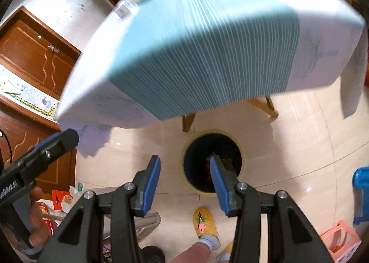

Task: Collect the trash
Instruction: 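Raise both tools back up toward the table, then grasp the crumpled black-and-yellow foil wrapper with the right tool while the left grasps the silver box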

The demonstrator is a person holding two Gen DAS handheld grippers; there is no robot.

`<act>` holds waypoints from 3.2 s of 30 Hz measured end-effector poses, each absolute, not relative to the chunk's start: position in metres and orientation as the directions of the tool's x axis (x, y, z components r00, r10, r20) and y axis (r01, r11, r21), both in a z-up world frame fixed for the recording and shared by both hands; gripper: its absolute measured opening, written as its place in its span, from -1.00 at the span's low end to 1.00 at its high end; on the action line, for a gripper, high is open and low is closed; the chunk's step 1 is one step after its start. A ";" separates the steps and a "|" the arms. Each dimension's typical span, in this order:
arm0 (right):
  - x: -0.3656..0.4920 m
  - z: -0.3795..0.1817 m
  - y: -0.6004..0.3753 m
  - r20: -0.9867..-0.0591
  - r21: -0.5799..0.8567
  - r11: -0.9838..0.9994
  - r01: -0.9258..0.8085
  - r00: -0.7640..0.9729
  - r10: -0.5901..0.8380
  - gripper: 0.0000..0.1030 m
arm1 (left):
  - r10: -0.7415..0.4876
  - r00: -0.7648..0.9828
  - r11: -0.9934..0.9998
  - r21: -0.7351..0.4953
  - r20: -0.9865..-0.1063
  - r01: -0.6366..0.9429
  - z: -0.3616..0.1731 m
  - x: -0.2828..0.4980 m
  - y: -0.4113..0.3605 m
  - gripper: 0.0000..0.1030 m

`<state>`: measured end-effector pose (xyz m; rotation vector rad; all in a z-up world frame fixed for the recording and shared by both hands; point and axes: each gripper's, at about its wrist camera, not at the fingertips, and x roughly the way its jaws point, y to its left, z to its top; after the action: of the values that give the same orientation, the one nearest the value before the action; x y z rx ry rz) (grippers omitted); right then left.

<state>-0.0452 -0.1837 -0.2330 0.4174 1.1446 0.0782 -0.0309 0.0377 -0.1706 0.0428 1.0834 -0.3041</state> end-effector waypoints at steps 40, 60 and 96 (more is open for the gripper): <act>0.148 -0.010 -0.289 -0.729 0.257 0.965 0.057 0.667 0.155 -0.10 | -0.205 0.616 0.967 -0.062 -0.761 0.245 0.008 0.142 -0.070 0.69; 0.407 -0.163 -0.377 -0.881 0.370 0.923 -0.109 0.274 0.386 -0.10 | -0.069 0.355 0.934 -0.185 -0.932 -0.305 -0.117 0.290 -0.170 0.70; 0.374 -0.168 -0.426 -0.846 0.429 0.888 -0.167 0.271 0.460 -0.29 | -0.084 0.118 0.881 -0.129 -0.989 -0.454 -0.215 0.323 -0.218 0.15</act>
<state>0.3744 -0.4261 -0.1677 0.2767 1.2288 0.4293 0.3231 -0.2177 -0.2153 -0.4569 1.4403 0.2853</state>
